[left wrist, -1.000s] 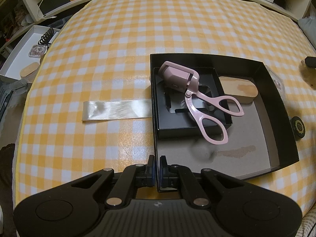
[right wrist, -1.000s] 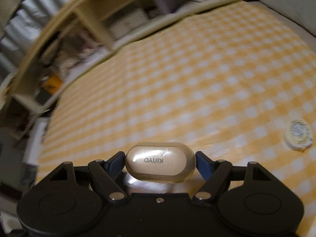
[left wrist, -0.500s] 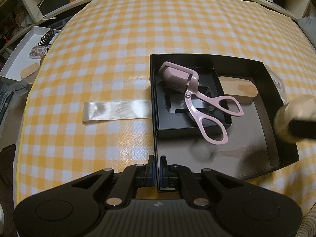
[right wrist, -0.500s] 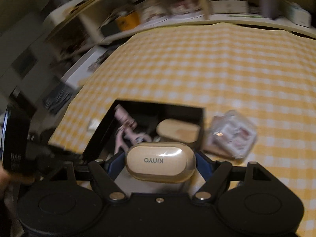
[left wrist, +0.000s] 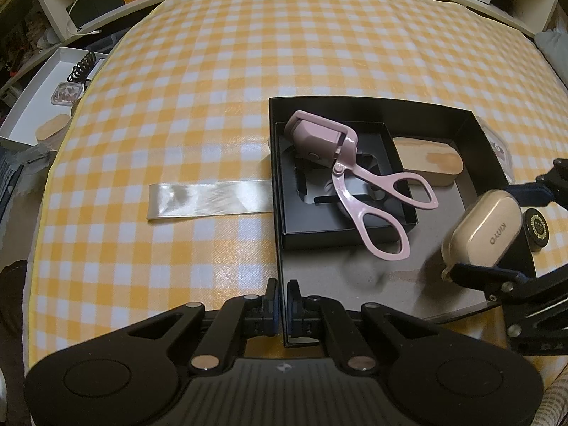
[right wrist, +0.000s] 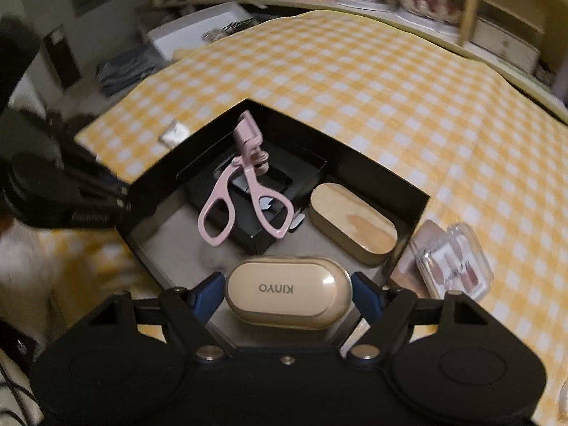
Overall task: Organize rigid objects
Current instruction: 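Carry the beige earbud case into the large black box and release it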
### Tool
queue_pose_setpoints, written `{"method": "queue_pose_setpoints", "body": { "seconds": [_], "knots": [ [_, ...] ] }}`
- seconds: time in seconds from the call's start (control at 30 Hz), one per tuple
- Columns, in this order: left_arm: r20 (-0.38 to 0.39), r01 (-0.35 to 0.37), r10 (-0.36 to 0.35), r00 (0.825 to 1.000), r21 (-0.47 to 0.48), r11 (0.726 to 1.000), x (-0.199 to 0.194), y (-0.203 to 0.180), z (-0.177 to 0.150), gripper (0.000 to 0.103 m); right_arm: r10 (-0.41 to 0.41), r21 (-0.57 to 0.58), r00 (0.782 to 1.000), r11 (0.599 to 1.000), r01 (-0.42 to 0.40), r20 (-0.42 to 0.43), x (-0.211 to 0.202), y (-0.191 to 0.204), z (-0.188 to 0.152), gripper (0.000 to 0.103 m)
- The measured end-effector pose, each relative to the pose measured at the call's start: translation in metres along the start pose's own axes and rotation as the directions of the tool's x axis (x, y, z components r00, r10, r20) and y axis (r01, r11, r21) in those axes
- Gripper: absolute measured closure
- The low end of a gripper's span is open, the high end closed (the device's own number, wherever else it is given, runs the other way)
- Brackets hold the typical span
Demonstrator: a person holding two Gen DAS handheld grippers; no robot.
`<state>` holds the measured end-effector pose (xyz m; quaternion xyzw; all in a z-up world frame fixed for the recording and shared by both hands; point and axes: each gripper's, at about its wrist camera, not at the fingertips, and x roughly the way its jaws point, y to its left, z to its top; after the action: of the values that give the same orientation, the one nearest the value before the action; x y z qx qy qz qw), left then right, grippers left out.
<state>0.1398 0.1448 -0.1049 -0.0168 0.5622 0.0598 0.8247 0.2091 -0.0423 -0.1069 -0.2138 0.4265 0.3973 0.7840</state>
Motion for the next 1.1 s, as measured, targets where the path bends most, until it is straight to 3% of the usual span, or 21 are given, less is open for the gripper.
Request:
{"method": "queue_pose_setpoints", "body": {
  "seconds": [0.23, 0.33, 0.47, 0.57, 0.63, 0.73, 0.83, 1.0, 1.1],
  "knots": [
    [0.000, 0.000, 0.000, 1.000, 0.001, 1.000, 0.000, -0.001, 0.000, 0.098, -0.069, -0.203, 0.996, 0.976, 0.078, 0.051, 0.004, 0.009, -0.005, 0.022],
    [0.000, -0.002, 0.002, 1.000, 0.008, 1.000, -0.001, -0.003, 0.001, 0.097, -0.093, -0.183, 0.994, 0.978, 0.102, 0.061, -0.003, 0.005, -0.001, 0.010],
    [0.001, -0.003, 0.003, 1.000, 0.007, 1.000, -0.001, -0.004, 0.001, 0.097, -0.057, -0.109, 0.997, 0.992, 0.063, 0.060, -0.012, -0.008, 0.003, 0.016],
    [0.000, -0.006, 0.006, 1.000, 0.009, 1.000, -0.001, -0.004, 0.001, 0.097, -0.014, -0.022, 0.999, 1.000, 0.015, 0.047, -0.014, -0.017, 0.007, 0.039],
    [0.000, -0.005, 0.005, 1.000, 0.010, 1.000, -0.001, -0.007, 0.002, 0.097, 0.034, 0.039, 0.998, 0.999, -0.036, 0.045, -0.014, -0.020, 0.008, 0.066],
    [0.000, -0.006, 0.006, 1.000, 0.010, 1.000, -0.002, -0.008, 0.002, 0.097, 0.144, 0.094, 0.989, 0.985, -0.147, 0.041, -0.007, -0.015, 0.007, 0.085],
    [0.000, -0.007, 0.007, 1.000, 0.011, 1.000, -0.002, -0.007, 0.002, 0.097, 0.210, 0.126, 0.977, 0.969, -0.213, 0.032, 0.004, -0.005, 0.006, 0.090],
    [0.000, -0.005, 0.005, 1.000, 0.008, 1.000, -0.001, -0.007, 0.001, 0.097, 0.178, 0.125, 0.984, 0.977, -0.175, -0.016, 0.023, 0.004, 0.004, 0.091],
    [-0.002, -0.004, 0.004, 1.000, 0.004, 1.000, -0.002, -0.008, 0.003, 0.097, 0.160, 0.159, 0.985, 0.976, -0.147, -0.071, 0.024, -0.004, 0.000, 0.098]
  ]
}}
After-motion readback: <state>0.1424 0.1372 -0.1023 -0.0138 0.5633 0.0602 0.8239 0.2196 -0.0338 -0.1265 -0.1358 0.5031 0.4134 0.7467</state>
